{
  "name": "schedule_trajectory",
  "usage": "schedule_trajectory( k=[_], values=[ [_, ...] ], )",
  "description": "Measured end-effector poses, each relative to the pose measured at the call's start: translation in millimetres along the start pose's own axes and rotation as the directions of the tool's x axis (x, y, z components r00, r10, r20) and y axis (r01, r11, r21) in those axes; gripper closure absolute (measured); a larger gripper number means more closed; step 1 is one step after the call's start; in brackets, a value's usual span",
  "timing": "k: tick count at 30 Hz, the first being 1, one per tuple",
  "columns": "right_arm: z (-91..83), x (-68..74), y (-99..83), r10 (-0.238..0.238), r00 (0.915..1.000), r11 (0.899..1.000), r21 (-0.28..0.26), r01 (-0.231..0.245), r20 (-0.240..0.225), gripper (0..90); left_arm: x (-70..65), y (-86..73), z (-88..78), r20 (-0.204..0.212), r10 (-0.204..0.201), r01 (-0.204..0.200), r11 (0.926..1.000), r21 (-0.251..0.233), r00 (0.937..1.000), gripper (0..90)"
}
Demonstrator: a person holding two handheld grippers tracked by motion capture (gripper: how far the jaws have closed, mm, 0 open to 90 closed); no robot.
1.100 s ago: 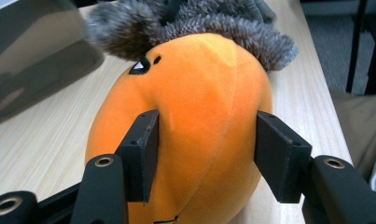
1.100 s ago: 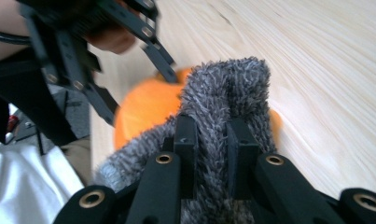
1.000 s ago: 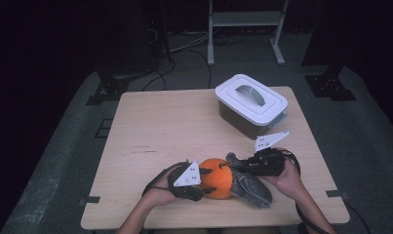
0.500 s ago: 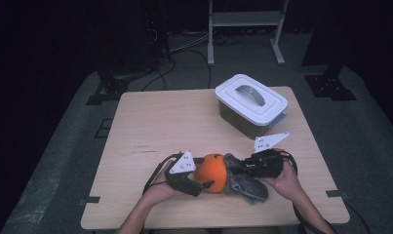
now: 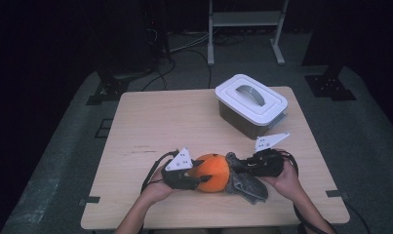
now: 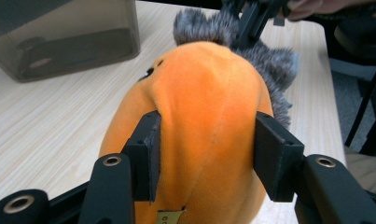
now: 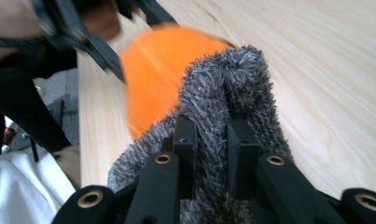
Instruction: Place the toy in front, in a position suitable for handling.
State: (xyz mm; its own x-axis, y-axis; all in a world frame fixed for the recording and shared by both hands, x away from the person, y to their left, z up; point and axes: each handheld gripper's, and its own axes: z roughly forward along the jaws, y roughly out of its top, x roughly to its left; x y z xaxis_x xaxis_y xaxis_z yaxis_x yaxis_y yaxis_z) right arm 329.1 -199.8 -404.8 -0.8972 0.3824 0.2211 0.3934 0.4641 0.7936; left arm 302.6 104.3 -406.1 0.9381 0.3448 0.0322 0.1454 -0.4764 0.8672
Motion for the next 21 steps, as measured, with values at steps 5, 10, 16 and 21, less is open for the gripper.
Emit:
schedule_trajectory(
  k=[5,10,16,21],
  values=[
    [-4.1,11.2,8.9,-0.032,0.9989,0.997,-0.069,0.030,-0.034,76.3,2.8,0.2,-1.2,-0.007,-0.035,0.035,0.9994,0.001,0.9994,47.9],
    [3.6,14.4,9.7,-0.046,0.9983,0.998,-0.051,0.044,-0.035,76.2,3.2,-2.0,3.0,-0.023,-0.047,0.047,0.9989,0.002,0.9986,43.3],
    [5.9,10.2,5.3,-0.031,0.9993,0.999,-0.030,0.031,-0.023,76.2,6.0,-5.6,7.8,0.002,-0.054,0.054,0.9985,0.013,0.9985,22.0],
    [5.7,2.0,1.3,0.000,0.9999,0.999,-0.034,0.000,-0.016,75.6,5.7,-9.5,12.3,-0.004,-0.054,0.054,0.9978,0.040,0.9985,27.7]
  ],
)
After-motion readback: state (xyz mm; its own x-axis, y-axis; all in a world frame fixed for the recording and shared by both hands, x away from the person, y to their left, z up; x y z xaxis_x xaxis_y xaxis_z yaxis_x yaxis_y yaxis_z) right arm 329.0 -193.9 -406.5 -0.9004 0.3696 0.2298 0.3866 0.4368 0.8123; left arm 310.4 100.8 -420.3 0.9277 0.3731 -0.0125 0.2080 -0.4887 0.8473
